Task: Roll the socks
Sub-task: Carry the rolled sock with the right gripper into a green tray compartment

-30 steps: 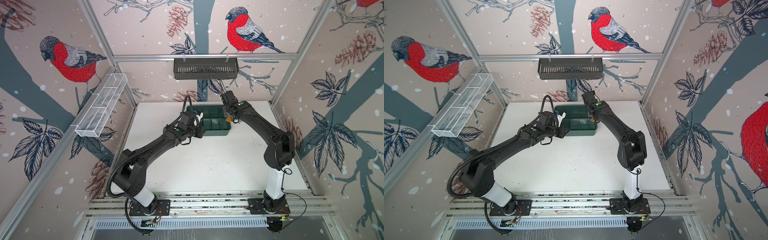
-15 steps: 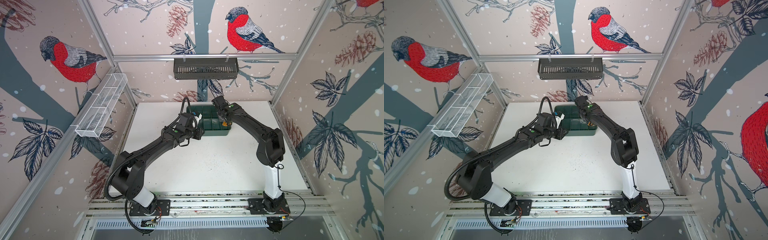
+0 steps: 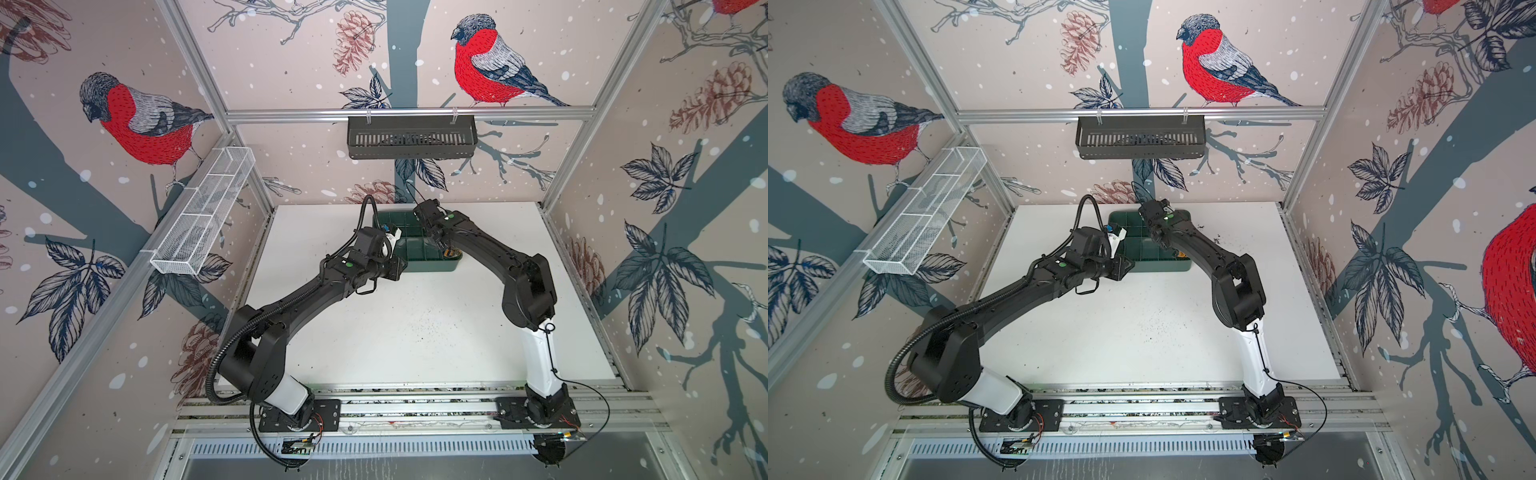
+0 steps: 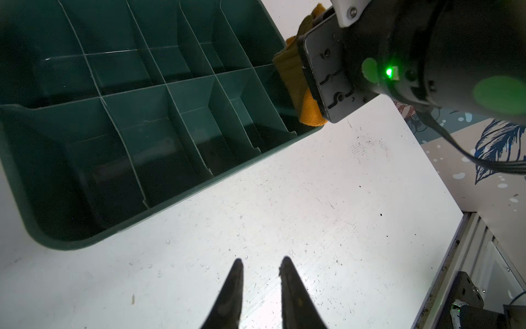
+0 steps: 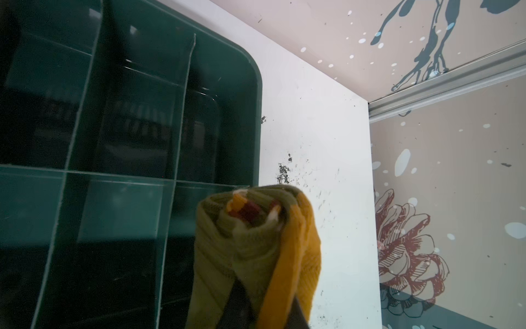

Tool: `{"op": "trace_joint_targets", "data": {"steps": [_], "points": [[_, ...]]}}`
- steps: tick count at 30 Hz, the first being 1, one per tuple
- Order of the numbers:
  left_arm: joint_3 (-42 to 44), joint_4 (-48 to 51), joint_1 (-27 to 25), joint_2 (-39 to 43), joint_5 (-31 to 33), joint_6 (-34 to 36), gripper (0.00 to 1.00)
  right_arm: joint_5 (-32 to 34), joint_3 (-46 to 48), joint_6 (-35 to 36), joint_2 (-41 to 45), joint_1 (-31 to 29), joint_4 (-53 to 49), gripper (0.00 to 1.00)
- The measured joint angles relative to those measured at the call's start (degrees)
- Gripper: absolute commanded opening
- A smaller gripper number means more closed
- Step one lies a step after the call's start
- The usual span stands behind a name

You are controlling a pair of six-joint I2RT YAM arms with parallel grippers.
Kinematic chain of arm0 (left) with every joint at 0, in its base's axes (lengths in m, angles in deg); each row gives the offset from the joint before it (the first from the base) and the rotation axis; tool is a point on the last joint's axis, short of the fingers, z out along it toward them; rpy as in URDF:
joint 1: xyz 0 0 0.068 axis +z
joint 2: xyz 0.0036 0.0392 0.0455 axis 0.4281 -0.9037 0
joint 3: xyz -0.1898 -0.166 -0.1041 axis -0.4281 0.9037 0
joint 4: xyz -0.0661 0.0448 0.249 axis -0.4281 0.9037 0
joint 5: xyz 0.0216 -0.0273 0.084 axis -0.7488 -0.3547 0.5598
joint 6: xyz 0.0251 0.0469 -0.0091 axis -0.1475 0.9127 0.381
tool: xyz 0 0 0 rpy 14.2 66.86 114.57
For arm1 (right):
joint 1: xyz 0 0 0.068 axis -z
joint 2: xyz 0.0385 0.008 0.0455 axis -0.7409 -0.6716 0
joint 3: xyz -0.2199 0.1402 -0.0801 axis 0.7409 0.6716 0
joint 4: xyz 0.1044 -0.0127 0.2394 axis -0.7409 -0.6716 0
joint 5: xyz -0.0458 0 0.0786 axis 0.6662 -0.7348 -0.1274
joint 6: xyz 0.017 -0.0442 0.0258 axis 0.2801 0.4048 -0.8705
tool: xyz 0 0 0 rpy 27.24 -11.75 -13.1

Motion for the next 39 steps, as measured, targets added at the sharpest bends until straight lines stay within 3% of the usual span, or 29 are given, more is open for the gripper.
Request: {"op": "trace_joint_targets", "data": {"steps": [24,39], "points": [[1.95,-0.17,0.94,1.64,-0.02,0.0,0.25,1.11,-1.18,1.42,-7.69,-0.02,1.4,0.0],[2.05,-0.15,0.98,1.7,0.0,0.02,0.25,-2.64,-0.07,1.4,-9.35,0.94,4.24,0.0]]}}
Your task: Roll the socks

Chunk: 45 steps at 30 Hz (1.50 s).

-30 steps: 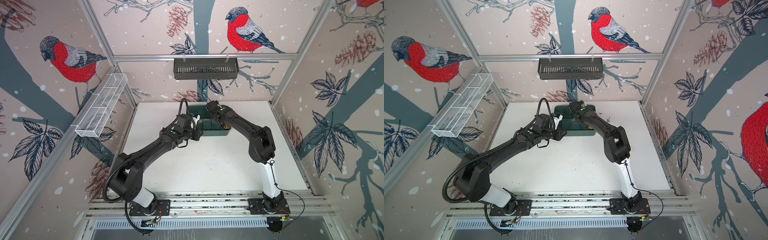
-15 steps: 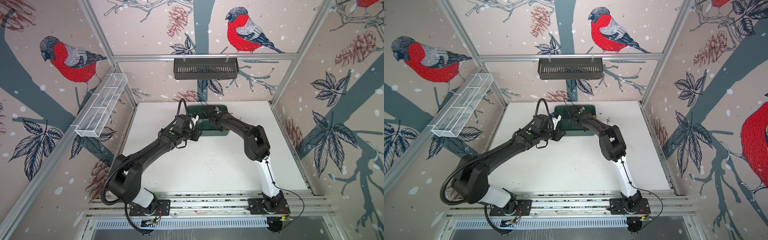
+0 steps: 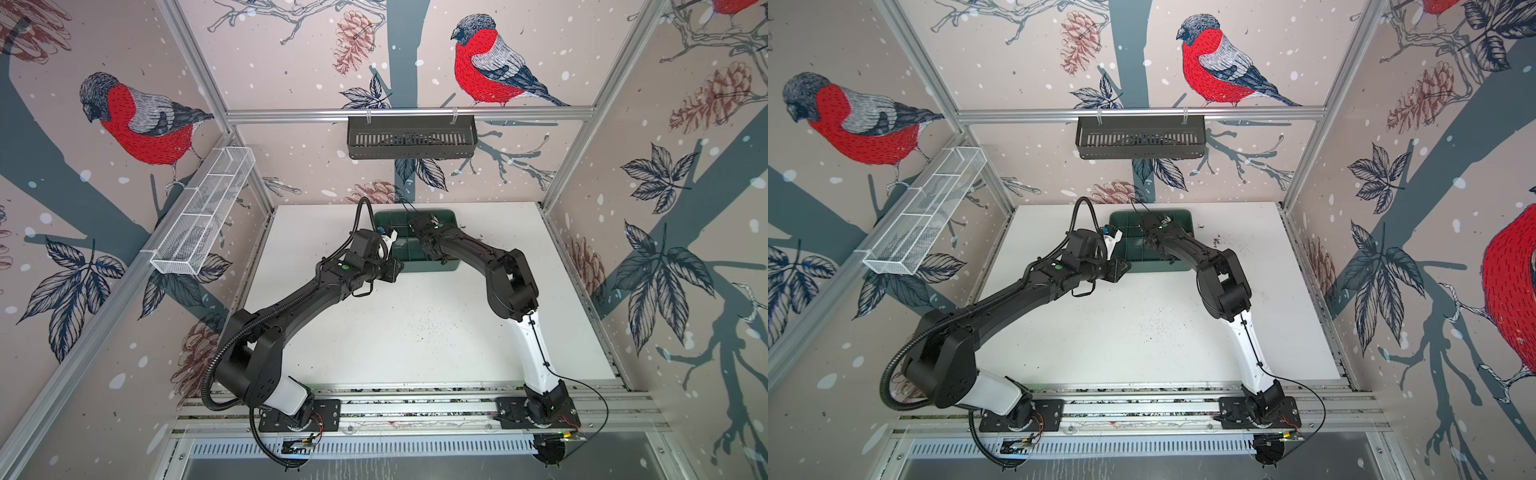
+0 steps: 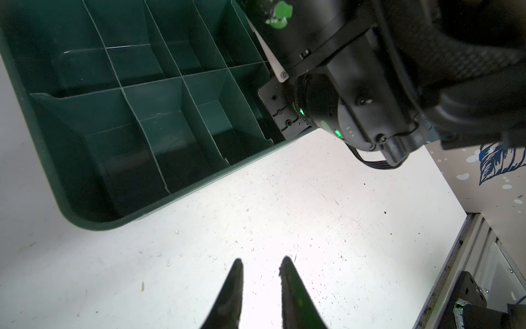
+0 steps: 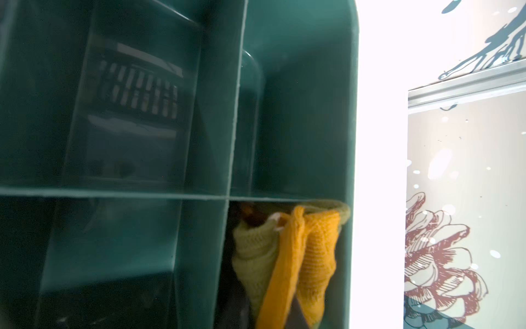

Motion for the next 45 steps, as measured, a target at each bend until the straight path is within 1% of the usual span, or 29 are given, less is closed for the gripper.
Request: {"op": "trace_joint_targets", "data": {"steps": [9,11,12,13,17,19,23,27,30,33,35,38,41,42,45], "points": [[0.09,0.0,0.0,0.33,0.0,0.0,0.25,-2.34,0.61,0.15,0.11,0.55,0.72,0.01],[0.09,0.0,0.0,0.44,0.0,0.0,0.25,-3.21,0.83,0.2,0.39,0.79,0.83,0.07],[0.11,0.0,0.0,0.52,0.0,0.0,0.25,-3.89,1.09,0.2,0.63,0.9,0.92,0.12],[0.15,0.0,0.0,0.59,0.0,0.0,0.25,-4.59,1.4,0.2,0.98,1.03,1.14,0.14],[0.33,0.11,0.0,0.94,0.02,0.0,0.25,-7.96,2.4,0.17,2.82,1.14,0.83,0.18],[0.37,0.11,0.0,1.16,0.02,0.0,0.25,-10.54,2.64,0.15,4.09,1.14,0.22,0.25],[0.42,0.15,0.0,1.33,0.02,0.0,0.25,-13.64,2.93,0.15,6.95,1.27,-0.35,0.3],[0.42,0.17,0.0,1.42,0.02,0.0,0.25,-16.35,3.52,0.13,9.55,1.9,-0.26,0.42],[0.42,0.2,0.0,1.49,0.02,0.0,0.25,-18.62,4.52,0.13,11.02,2.49,-0.02,0.55],[0.42,0.2,0.0,1.53,0.04,0.0,0.25,-22.12,6.12,0.15,13.03,3.34,0.31,0.62],[0.42,0.22,0.0,1.53,0.04,0.0,0.25,-24.26,7.21,0.15,14.62,3.96,0.72,0.65],[0.42,0.22,0.0,1.53,0.04,0.0,0.25,-26.6,8.7,-0.04,17.38,5.14,2.03,0.67],[0.42,0.22,0.0,1.55,0.07,0.0,0.25,-29.03,10.54,-0.31,20.65,6.51,3.48,0.65],[0.42,0.24,0.0,1.55,0.07,0.0,0.25,-30.25,11.5,-0.5,21.99,7.23,4.37,0.61],[0.42,0.24,0.0,1.55,0.07,0.0,0.25,-33.68,14.67,-1.97,24.96,10.6,6.91,0.37]]}}
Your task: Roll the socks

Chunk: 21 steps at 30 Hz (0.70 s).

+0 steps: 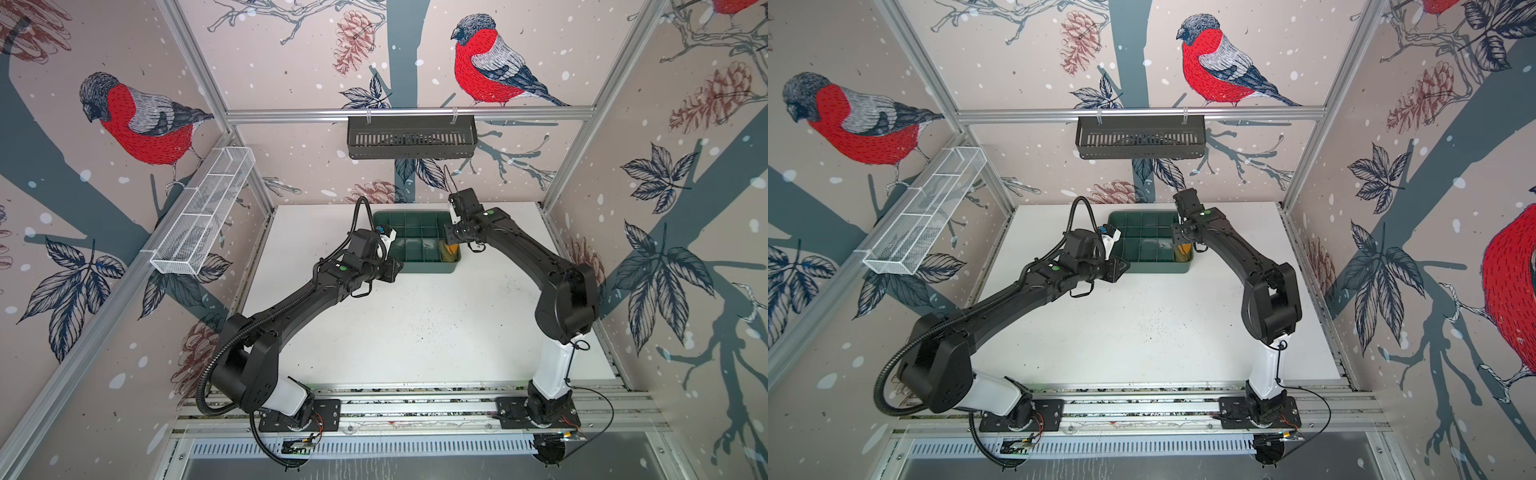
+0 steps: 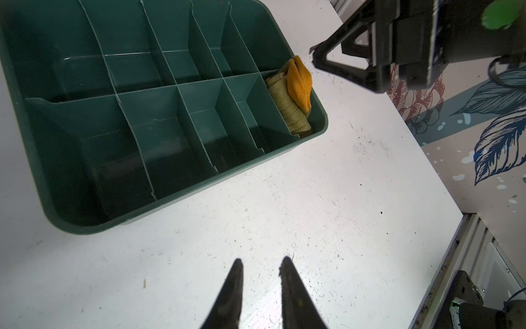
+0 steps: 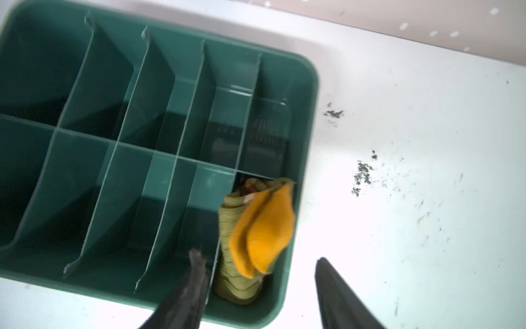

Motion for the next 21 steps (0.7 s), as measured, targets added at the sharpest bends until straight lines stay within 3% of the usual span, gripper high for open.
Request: {"op": "trace_joint_targets", "data": {"steps": [1,4,7,9,13,21], "points": [[0.0,0.0,0.0,0.0,0.0,0.0,0.25,-1.16,0.92,-0.85,0.39,1.42,0.98,0.35],[0.0,0.02,0.0,0.0,0.0,0.0,0.25,-5.99,3.34,-2.89,0.5,4.39,2.89,0.5],[0.0,0.07,0.0,0.0,0.0,0.02,0.25,-8.44,5.4,-2.91,1.2,3.17,3.78,0.63],[0.0,0.09,0.0,0.0,0.0,0.0,0.25,-8.39,6.03,-2.86,2.01,1.14,3.89,0.66],[0.0,0.09,0.0,0.02,0.0,0.0,0.25,-4.17,5.46,-2.67,1.97,-3.02,4.13,0.74],[0.35,0.0,0.07,0.92,0.0,-0.09,0.26,9.6,0.28,-2.49,-4.9,-7.85,0.98,0.76]]}}
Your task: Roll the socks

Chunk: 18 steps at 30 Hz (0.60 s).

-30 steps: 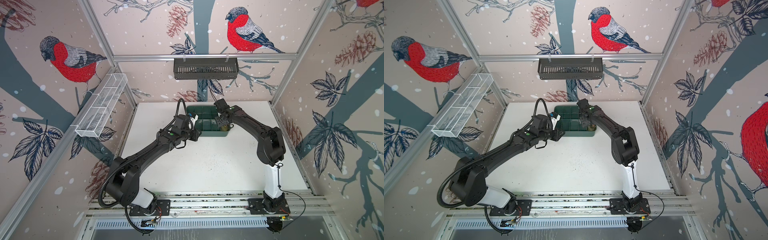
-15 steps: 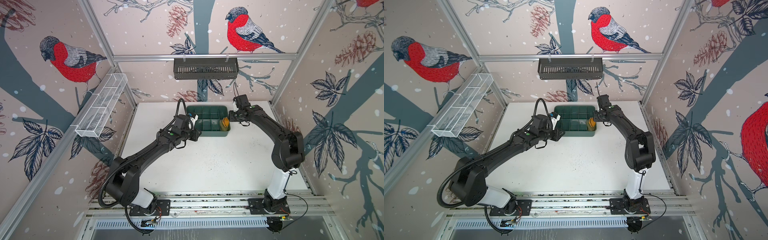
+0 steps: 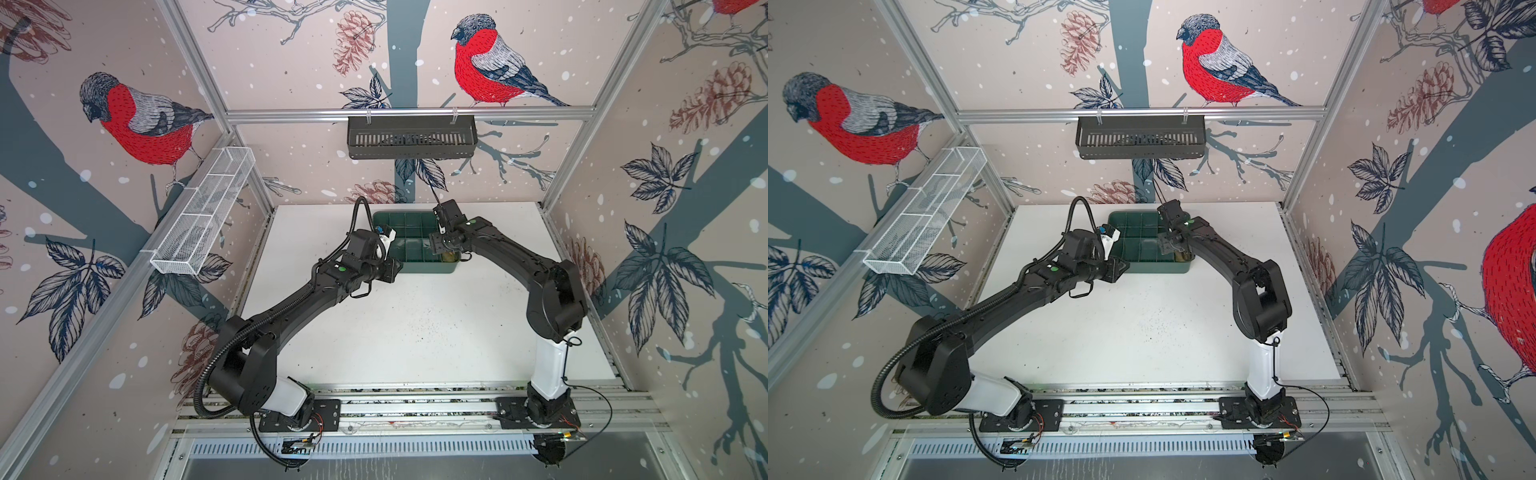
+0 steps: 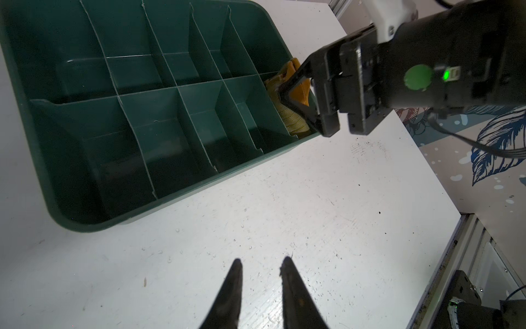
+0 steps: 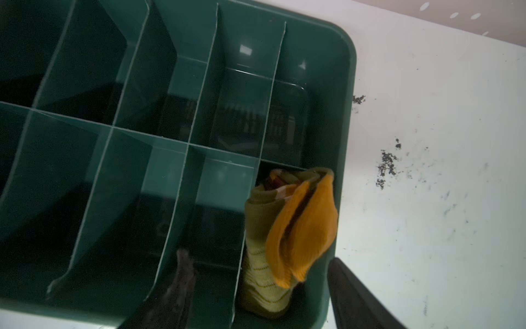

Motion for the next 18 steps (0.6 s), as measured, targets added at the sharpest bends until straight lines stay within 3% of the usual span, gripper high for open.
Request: {"op": "trace_joint_targets", "data": {"steps": [9,18], "points": [[0.94,-0.07,0.44,0.87,0.04,-0.11,0.26,9.6,-5.73,0.02,-6.23,-1.16,-3.13,0.77],[1.29,-0.09,0.76,1.01,0.0,-0.11,0.26,12.13,-6.75,0.74,-8.13,-1.62,-3.96,0.73]]}}
